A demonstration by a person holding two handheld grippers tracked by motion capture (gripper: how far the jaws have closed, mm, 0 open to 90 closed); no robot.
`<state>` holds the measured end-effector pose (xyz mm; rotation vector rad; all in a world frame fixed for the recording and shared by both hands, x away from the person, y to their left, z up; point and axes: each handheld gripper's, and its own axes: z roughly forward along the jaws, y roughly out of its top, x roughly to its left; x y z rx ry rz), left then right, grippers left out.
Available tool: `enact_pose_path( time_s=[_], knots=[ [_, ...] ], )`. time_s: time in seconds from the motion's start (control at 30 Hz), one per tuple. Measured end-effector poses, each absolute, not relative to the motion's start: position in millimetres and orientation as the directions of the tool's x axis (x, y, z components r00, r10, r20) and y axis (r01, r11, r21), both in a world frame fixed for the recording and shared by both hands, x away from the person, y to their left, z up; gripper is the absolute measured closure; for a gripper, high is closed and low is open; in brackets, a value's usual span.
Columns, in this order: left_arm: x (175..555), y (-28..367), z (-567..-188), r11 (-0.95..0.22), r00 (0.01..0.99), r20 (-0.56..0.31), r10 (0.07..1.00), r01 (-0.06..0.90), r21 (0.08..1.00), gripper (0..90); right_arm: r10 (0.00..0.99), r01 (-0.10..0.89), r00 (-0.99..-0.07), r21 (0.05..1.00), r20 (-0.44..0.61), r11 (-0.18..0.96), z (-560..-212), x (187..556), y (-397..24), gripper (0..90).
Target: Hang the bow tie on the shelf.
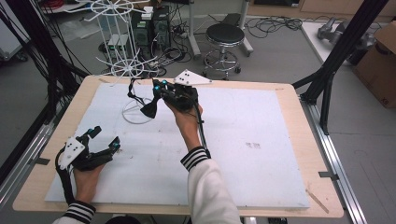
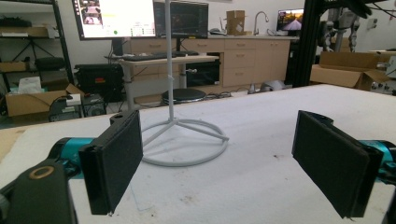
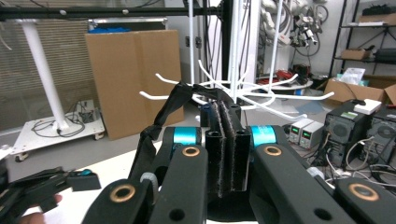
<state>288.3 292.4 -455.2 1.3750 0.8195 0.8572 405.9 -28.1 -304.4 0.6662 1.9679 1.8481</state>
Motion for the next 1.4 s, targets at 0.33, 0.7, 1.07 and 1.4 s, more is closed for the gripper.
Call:
enact_pose_path(
  time_s=[0.33,0.7,1.07,1.4],
  knots=[
    [288.4,292.7,-455.2,0.012,0.470,0.005,0.883,-0.033,0.999,16.6,0.589,0.120,-0.804,0.992,0.074,0.039,-311.6,423.7,-11.1,88.4],
    [288.3,292.9,-455.2,0.011,0.470,0.005,0.883,-0.032,0.999,16.6,0.606,0.177,-0.791,0.980,0.089,0.087,-323.4,434.1,-8.1,88.0],
    [288.2,293.1,-455.2,0.009,0.469,0.007,0.883,-0.031,0.999,16.6,0.605,0.189,-0.794,0.970,0.057,0.155,-324.4,432.1,-3.3,57.0],
    [288.1,292.3,-455.3,0.010,0.471,0.009,0.882,-0.037,0.999,16.4,0.677,0.222,-0.734,0.958,0.041,0.182,-318.0,413.1,-12.2,0.3]
  ],
)
